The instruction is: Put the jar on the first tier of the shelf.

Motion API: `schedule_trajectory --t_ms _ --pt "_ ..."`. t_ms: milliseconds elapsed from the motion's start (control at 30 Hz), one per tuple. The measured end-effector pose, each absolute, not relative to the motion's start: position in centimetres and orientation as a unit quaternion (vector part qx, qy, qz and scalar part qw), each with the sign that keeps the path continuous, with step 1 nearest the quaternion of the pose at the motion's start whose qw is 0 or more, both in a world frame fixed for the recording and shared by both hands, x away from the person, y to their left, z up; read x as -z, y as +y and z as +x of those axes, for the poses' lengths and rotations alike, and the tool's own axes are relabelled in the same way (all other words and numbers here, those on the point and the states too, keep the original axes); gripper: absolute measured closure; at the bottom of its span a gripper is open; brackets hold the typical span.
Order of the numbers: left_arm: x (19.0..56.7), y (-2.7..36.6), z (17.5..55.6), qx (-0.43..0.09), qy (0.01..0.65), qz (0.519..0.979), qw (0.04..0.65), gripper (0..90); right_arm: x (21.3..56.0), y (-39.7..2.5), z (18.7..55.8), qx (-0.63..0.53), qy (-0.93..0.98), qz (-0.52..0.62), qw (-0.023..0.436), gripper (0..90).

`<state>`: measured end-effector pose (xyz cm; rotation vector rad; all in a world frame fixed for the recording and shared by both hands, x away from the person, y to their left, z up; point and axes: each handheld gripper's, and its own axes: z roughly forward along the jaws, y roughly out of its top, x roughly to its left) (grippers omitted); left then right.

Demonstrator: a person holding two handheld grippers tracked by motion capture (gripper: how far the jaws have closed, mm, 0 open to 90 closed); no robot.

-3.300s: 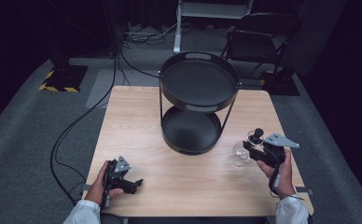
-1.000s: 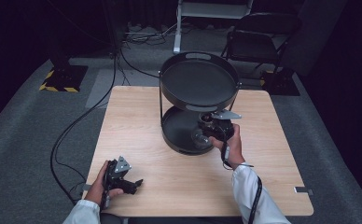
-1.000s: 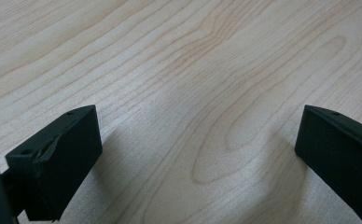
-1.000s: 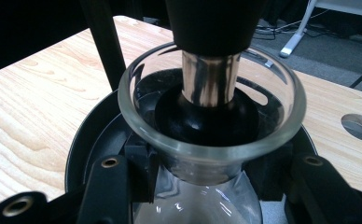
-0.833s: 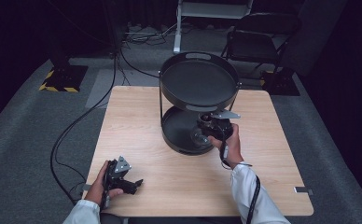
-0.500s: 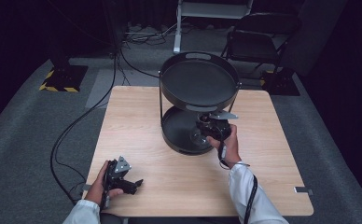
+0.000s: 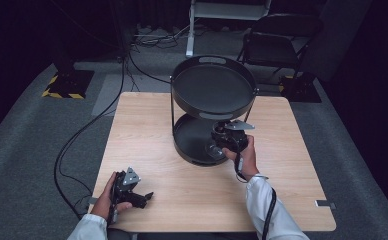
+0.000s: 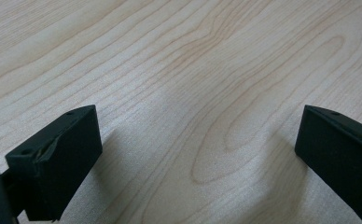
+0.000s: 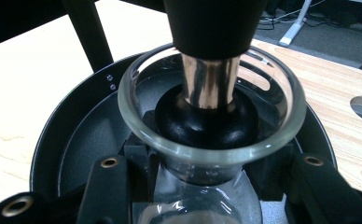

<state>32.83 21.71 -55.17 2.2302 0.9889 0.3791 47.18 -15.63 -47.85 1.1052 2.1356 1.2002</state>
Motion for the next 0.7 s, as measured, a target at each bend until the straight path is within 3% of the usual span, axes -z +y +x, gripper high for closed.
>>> schedule_trajectory --t_ms 467,700 --pt "55.17 21.71 32.83 -0.145 0.378 0.853 0.33 0.0 48.08 -15.93 46.86 -0.432 0.778 0.392 0.233 46.9" --pt "55.17 21.71 32.83 -0.145 0.378 0.853 0.33 0.0 48.29 -15.73 46.88 -0.409 0.793 0.383 0.239 32.2"
